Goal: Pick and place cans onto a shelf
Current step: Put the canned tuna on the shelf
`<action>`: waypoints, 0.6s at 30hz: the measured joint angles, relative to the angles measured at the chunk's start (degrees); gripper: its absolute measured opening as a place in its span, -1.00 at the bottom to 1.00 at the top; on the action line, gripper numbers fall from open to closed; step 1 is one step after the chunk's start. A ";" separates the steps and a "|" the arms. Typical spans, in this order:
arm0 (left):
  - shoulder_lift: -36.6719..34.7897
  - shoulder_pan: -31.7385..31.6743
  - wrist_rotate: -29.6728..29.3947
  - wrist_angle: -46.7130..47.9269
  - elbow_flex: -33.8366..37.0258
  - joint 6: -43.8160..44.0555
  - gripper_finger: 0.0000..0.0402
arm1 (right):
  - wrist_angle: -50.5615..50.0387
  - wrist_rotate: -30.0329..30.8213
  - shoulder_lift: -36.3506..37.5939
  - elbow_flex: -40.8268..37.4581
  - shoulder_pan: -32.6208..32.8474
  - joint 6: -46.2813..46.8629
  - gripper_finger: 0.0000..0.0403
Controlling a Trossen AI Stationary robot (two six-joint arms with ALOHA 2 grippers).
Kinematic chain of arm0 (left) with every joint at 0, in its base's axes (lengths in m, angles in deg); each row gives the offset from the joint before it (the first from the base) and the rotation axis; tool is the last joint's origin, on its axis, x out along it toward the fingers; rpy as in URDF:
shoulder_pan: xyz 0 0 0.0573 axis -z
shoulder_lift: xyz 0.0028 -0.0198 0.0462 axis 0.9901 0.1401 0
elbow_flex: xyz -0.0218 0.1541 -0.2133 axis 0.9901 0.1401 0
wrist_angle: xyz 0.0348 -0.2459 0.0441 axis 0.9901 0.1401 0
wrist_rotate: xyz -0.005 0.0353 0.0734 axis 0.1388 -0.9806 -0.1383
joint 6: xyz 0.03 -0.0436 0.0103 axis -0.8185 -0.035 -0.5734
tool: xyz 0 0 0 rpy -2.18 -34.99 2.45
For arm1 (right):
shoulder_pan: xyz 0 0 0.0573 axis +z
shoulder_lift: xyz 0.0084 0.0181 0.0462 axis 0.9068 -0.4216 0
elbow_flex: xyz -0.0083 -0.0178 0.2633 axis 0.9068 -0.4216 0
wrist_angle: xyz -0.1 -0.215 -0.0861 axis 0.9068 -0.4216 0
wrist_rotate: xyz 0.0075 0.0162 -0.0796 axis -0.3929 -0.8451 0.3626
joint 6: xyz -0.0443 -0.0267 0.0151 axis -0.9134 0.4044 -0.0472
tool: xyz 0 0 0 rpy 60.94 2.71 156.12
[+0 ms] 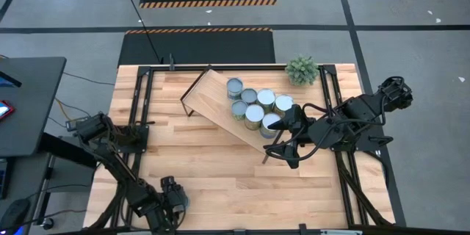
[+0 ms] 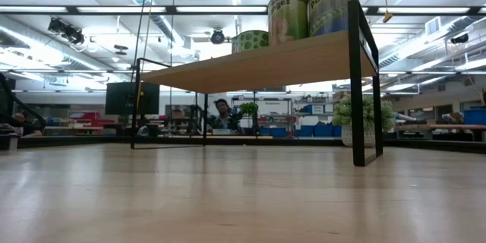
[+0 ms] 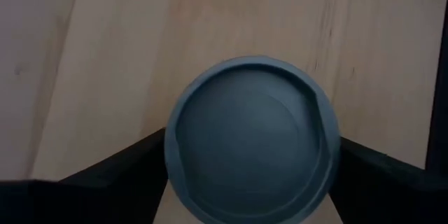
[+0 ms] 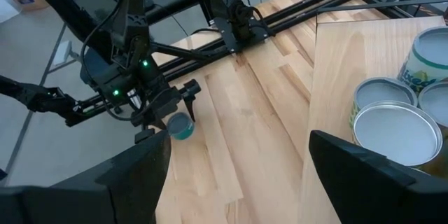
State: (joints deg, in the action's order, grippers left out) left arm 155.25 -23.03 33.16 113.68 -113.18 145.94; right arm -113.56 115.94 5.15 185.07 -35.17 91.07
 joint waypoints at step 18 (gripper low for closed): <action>-17.27 -16.10 4.22 11.28 -0.02 -12.08 0.41 | -0.01 0.17 0.00 -0.01 -0.74 -0.10 0.72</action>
State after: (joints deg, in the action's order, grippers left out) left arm 137.97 -39.13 37.38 124.96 -113.20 133.85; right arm -113.57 116.11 5.15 185.06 -35.92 90.97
